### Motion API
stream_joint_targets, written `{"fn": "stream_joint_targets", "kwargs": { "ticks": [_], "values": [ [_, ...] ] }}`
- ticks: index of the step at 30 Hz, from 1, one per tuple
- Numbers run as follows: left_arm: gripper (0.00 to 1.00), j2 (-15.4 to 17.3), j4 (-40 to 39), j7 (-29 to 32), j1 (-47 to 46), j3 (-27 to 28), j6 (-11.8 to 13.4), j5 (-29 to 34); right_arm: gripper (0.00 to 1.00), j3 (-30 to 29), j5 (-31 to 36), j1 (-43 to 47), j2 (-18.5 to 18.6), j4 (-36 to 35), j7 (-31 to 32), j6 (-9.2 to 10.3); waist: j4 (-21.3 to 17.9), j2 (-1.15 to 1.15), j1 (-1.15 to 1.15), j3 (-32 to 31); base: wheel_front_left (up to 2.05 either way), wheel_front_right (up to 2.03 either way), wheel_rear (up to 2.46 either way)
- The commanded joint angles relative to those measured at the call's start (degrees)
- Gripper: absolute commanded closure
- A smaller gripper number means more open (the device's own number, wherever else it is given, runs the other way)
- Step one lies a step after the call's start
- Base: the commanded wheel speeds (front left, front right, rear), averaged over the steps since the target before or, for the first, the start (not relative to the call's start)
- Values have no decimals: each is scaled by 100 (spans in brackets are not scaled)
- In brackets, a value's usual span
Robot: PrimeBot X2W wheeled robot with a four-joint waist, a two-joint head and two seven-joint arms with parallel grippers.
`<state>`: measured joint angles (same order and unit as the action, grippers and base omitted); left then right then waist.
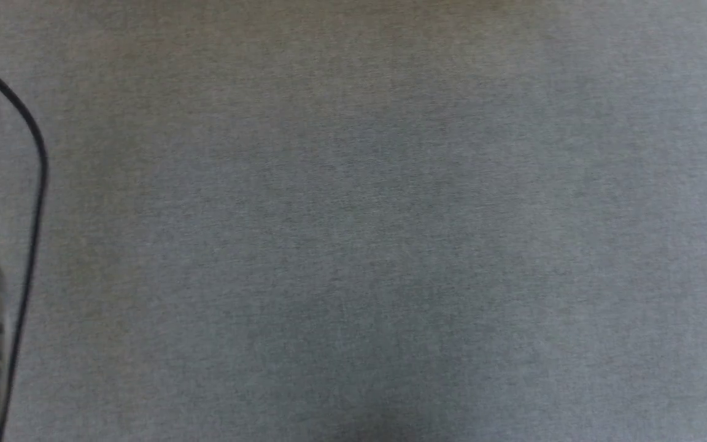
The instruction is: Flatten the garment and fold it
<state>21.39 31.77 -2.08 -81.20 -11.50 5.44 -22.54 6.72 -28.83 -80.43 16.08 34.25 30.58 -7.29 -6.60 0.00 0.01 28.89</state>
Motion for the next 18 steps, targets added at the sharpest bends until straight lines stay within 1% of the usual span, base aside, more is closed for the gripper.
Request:
{"fn": "stream_joint_targets", "kwargs": {
  "ticks": [1, 5, 7, 10, 13, 15, 18],
  "values": [
    [100, -28, 18, -123, 227, 14, -71, -73, 100, 78, -170, 286, 112, -51, -93, -20, 190, 0, -1, -135, 0, 0, 0],
    [100, -129, -38, -455, 986, 62, -214, -296, 100, 298, -792, 1164, 376, -319, -310, -20, 382, 0, -1, -554, 0, 0, 0],
    [100, -133, -143, -532, 1488, -2, -300, -332, 100, 427, -993, 1688, 560, -521, -442, -20, 467, 0, -1, -837, 0, 0, 0],
    [100, -197, -455, -638, 2446, 50, -314, -542, 100, 557, -1313, 2626, 774, -834, -672, -20, 563, 0, -1, -1329, 0, 0, 0],
    [100, -267, -883, -640, 3575, 136, -245, -792, 100, 555, -1569, 3569, 857, -1050, -877, -20, 627, 0, -1, -1821, 0, 0, 0],
    [100, -293, -1247, -528, 4446, 152, -172, -943, 100, 607, -1605, 4241, 936, -1208, -948, -20, 658, 0, -1, -2104, 0, 0, 0],
    [100, -359, -1843, -319, 5760, 185, -1, -1192, 100, 534, -1651, 5207, 976, -1407, -1054, -20, 700, 0, -1, -2429, 0, 0, 0]
  ]
}}
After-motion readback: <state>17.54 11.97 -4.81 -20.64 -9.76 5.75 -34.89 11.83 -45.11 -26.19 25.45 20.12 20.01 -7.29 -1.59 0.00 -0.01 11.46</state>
